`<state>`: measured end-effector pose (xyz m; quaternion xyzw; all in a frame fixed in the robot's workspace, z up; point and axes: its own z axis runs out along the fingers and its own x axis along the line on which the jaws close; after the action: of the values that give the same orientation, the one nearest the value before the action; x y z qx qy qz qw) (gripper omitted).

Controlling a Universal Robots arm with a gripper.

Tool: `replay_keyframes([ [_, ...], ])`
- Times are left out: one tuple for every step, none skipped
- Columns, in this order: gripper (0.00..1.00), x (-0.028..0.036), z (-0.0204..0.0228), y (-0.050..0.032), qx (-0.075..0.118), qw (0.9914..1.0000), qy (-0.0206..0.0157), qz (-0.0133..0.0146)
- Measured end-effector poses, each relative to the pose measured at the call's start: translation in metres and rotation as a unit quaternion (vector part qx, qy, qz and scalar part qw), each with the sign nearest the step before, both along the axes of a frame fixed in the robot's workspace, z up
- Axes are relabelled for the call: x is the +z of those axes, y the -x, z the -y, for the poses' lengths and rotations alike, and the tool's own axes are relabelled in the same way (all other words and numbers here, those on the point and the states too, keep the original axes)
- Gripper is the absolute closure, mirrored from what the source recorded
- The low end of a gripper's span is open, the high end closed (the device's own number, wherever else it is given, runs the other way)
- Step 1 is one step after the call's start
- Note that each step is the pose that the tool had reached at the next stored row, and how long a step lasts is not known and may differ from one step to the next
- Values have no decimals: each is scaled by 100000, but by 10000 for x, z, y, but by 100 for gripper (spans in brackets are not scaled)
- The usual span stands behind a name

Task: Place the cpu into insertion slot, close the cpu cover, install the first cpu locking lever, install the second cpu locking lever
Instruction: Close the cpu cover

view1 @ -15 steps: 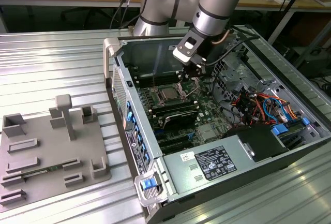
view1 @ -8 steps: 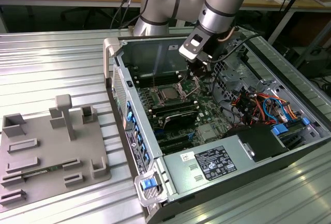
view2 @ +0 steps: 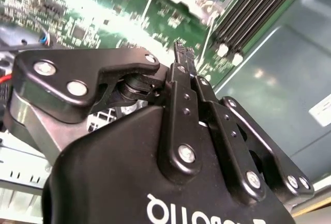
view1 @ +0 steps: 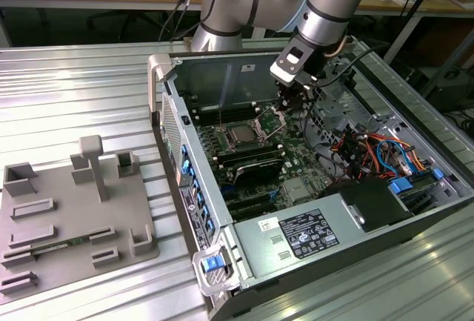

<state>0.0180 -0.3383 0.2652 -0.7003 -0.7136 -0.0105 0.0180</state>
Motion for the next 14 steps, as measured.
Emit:
replay_keyframes([
  [89,0,0,0,-3,100000,-3,-2],
  [89,0,0,0,-4,100000,-2,-3],
  [89,0,-1,0,-4,100000,1,-4],
  [89,0,-1,0,-2,100000,2,-4],
  [89,0,-1,0,-2,100000,-2,-3],
  [89,0,-1,0,-2,100000,-4,-3],
  [89,0,-1,0,-1,100000,-4,-3],
  [89,0,-1,0,-2,100000,-6,-2],
  [89,0,-1,0,0,100000,-7,-4],
  [89,0,-1,0,-1,100000,-10,0],
  [89,0,-1,0,-1,100000,-11,-2],
  [89,0,-1,0,-1,100000,-13,-2],
  [89,0,-1,0,-3,100000,-12,-4],
  [89,0,-1,0,-3,100000,-12,-4],
])
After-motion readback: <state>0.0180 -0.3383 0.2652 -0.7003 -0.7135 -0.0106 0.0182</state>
